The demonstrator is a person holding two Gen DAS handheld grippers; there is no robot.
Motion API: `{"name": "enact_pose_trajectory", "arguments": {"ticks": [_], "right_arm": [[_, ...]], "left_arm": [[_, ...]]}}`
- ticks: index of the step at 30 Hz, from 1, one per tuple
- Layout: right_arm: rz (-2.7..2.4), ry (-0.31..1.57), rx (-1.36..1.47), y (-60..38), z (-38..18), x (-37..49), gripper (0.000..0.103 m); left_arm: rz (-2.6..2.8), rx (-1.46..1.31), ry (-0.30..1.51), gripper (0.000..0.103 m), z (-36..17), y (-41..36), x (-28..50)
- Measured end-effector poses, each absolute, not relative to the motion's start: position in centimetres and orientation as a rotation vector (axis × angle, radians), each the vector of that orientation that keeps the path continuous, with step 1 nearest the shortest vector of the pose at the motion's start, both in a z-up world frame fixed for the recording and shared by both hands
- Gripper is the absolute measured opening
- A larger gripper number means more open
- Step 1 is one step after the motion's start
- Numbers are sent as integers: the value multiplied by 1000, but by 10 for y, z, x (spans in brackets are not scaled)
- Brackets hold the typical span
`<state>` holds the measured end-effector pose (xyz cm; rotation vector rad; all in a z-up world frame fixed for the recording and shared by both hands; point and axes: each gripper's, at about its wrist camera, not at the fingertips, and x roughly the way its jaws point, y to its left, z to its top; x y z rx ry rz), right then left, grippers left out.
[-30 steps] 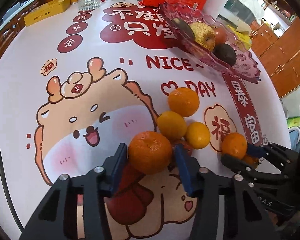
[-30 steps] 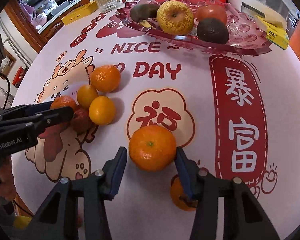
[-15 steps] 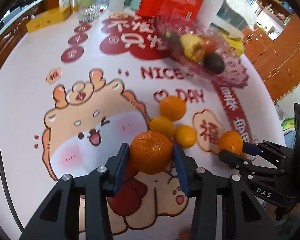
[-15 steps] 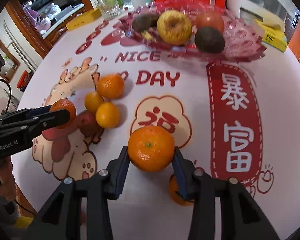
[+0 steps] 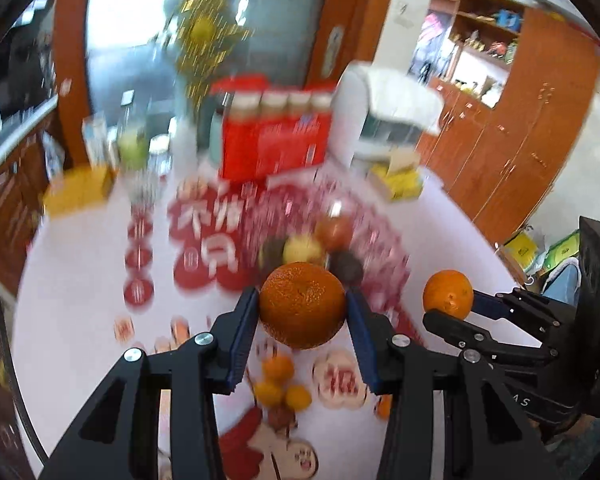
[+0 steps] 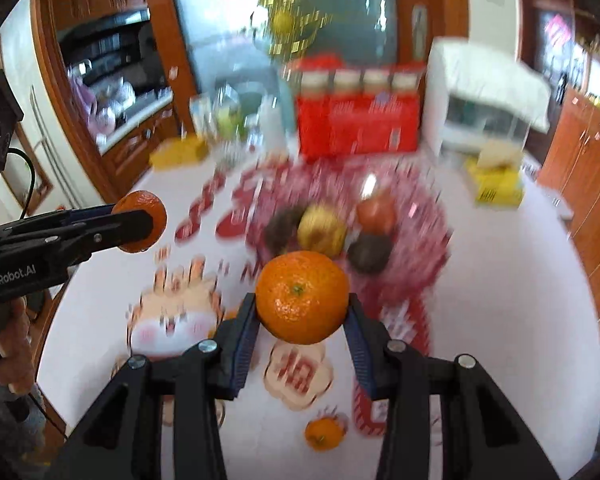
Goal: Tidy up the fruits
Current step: 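Carry the orange in the left gripper while the right carries its orange to the bowl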
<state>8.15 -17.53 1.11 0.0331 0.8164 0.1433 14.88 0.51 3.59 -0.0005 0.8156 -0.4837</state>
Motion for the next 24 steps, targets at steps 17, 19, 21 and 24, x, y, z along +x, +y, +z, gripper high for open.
{"name": "enact_pose_trajectory", "arguments": {"ticks": [17, 19, 21, 24], "right_arm": [[1, 786, 93, -246, 31, 182, 42], [-3, 827, 112, -251, 12, 189, 42], [-6, 864, 124, -255, -7, 196, 42], [-10, 926, 140, -259, -38, 204, 42]], "left_arm": [[-473, 55, 798, 43, 38, -66, 219], [-474, 55, 835, 43, 19, -72, 224], [-473, 54, 874, 43, 0, -79, 229], [-473, 58, 935, 43, -30, -91, 235]]}}
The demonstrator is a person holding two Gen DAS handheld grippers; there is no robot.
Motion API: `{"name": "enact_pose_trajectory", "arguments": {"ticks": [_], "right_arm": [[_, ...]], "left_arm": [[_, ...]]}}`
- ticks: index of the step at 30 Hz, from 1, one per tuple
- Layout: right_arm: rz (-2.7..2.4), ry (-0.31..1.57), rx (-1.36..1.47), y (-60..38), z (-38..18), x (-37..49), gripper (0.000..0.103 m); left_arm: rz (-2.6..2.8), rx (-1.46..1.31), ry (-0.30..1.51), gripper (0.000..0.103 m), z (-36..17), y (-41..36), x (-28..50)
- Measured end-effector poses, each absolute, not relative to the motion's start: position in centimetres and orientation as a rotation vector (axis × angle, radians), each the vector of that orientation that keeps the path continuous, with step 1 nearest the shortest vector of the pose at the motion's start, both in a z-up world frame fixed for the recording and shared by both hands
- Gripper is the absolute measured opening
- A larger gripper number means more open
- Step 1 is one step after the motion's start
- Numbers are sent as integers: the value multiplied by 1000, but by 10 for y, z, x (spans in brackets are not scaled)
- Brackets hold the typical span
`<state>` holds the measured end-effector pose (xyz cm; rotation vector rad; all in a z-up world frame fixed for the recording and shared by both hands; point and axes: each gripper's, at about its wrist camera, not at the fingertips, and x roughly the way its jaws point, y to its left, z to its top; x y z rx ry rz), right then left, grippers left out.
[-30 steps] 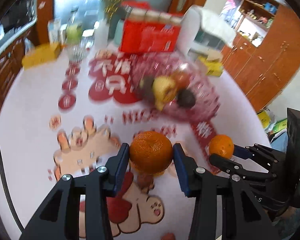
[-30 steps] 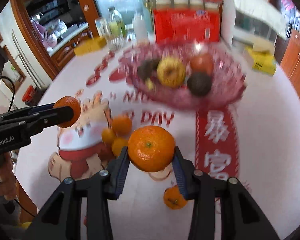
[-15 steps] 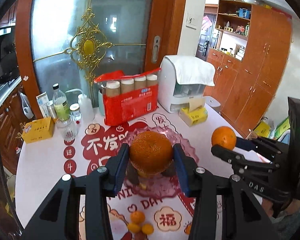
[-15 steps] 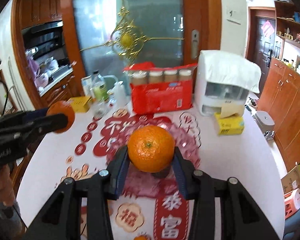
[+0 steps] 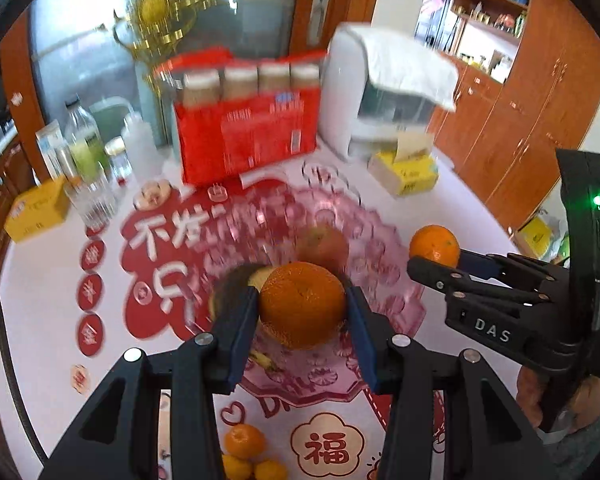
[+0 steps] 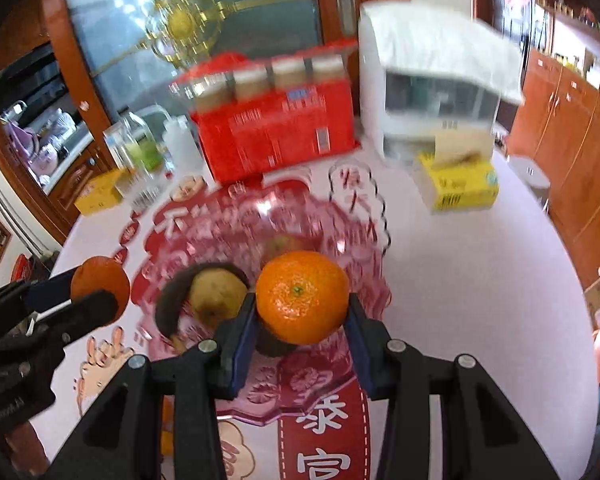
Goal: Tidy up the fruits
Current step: 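Carry the orange in the left gripper while the right carries its orange to the bowl, then release the orange into the bowl with the left gripper while the right releases its orange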
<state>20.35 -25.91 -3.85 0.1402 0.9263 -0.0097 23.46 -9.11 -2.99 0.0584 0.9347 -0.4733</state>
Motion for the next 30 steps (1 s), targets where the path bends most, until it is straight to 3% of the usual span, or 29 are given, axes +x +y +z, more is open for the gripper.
{"name": "enact_pose_trajectory", "arguments": {"ticks": [10, 27, 30], "right_arm": [[-6, 1056, 154, -266, -103, 222, 43], [8, 1088, 112, -258, -122, 228, 46], [0, 1082, 133, -260, -120, 226, 51]], "left_arm": [[-471, 111, 1080, 43, -101, -121, 244], [-385, 165, 1134, 45, -122, -119, 253], [-377, 158, 1115, 56, -117, -116, 251]]}}
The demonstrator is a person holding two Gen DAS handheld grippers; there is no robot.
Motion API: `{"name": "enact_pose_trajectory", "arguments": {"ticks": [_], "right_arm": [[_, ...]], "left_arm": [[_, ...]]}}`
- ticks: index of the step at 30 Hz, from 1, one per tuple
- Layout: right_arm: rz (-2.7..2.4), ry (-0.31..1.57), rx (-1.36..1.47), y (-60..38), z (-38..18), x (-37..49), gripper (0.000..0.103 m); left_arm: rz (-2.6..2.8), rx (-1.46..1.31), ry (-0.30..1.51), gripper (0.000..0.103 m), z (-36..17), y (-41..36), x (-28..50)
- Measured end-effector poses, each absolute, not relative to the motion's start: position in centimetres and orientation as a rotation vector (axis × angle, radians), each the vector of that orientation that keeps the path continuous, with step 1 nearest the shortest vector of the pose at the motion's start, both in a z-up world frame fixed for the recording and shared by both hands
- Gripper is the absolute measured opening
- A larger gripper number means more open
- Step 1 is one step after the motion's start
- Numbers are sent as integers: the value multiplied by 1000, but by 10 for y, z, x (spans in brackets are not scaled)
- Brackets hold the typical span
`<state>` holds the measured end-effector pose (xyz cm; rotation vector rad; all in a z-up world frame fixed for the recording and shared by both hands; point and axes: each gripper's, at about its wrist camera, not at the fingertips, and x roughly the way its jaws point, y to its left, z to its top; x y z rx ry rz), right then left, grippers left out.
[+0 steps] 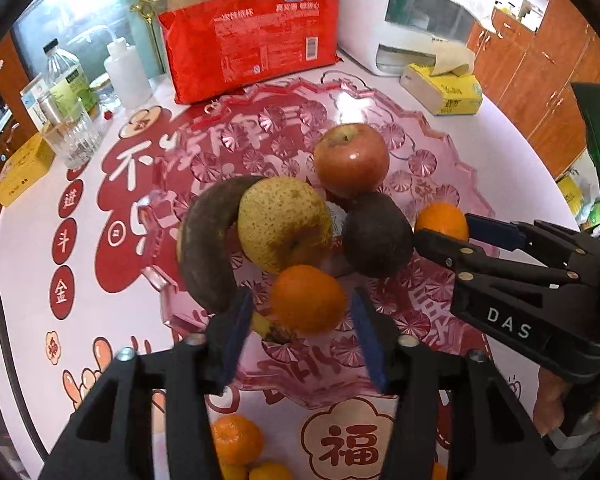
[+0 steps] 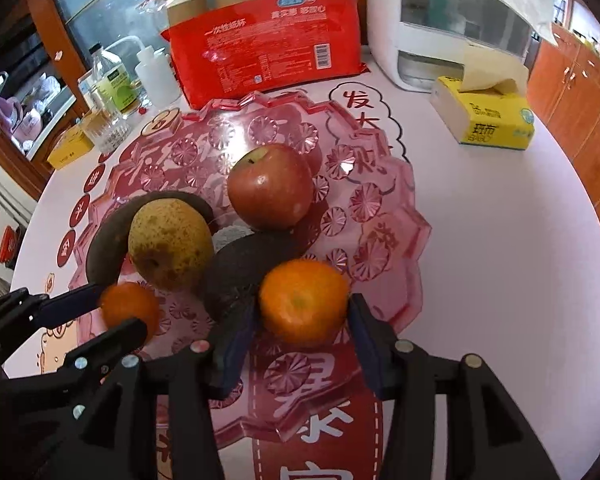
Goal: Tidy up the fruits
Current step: 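Release the orange into the bowl with the left gripper while the right releases its orange, then withdraw both open grippers from the bowl toward the remaining fruit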
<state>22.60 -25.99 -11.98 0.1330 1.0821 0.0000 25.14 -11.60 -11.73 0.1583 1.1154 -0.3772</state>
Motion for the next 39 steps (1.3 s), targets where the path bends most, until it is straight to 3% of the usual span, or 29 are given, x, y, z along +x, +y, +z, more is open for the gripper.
{"name": "enact_pose_trajectory", "arguments": {"ticks": [5, 11, 39], "right_arm": [[15, 1056, 167, -262, -110, 221, 55], [18, 1040, 161, -258, -100, 214, 55], [-15, 945, 156, -218, -22, 128, 55]], "left_arm": [[-353, 167, 1071, 76, -104, -113, 247], [-327, 169, 1056, 86, -95, -109, 241], [-309, 89, 1003, 87, -24, -34, 169]]}}
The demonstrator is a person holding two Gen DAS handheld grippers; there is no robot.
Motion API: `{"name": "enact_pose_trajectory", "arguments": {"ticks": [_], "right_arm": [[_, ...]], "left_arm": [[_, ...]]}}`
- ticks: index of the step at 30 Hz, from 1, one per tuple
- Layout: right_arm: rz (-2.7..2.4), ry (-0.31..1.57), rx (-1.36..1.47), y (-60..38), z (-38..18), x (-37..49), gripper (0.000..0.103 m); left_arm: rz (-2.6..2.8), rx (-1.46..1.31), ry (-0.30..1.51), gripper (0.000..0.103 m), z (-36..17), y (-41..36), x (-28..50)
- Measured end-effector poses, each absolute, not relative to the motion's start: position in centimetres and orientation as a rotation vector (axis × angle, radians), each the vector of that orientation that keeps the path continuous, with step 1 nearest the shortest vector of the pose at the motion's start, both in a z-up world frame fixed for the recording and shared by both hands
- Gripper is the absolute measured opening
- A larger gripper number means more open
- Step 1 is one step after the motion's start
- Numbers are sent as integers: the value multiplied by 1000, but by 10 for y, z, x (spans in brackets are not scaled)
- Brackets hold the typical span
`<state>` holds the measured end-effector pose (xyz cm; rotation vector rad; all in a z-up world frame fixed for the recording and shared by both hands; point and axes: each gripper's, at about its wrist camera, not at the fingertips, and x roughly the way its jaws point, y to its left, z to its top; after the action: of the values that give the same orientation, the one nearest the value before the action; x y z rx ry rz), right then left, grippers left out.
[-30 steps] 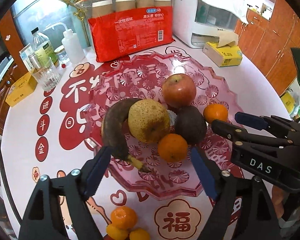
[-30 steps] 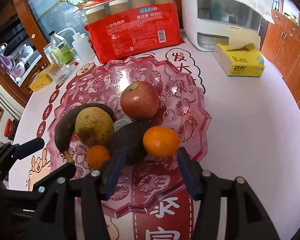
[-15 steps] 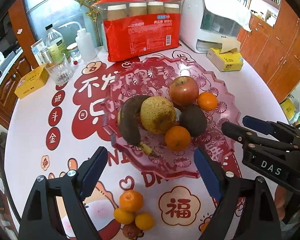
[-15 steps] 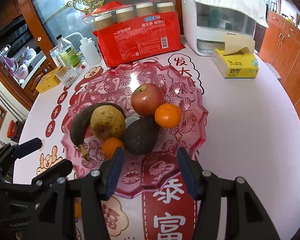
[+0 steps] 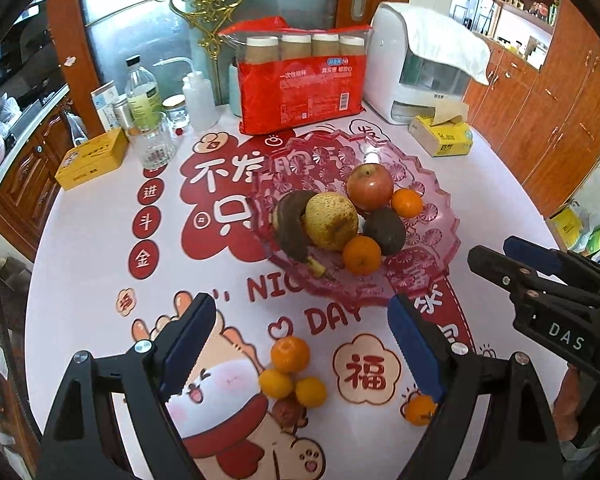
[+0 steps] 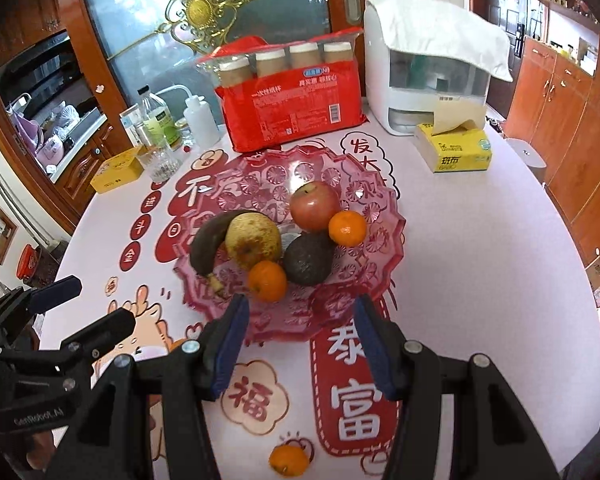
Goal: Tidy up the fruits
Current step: 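Withdraw both open grippers from the bowl toward the remaining fruit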
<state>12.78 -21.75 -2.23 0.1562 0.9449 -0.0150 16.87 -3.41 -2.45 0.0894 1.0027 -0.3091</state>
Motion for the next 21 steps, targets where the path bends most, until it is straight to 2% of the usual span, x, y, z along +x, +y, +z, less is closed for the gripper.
{"name": "enact_pose_trajectory", "arguments": {"ticks": [11, 21], "right_arm": [[-20, 925, 122, -189, -2, 78, 55], [142, 907, -11, -177, -5, 53, 55]], "left_arm": [[-312, 44, 953, 87, 6, 7, 127], [-195, -22, 877, 87, 18, 34, 80]]}}
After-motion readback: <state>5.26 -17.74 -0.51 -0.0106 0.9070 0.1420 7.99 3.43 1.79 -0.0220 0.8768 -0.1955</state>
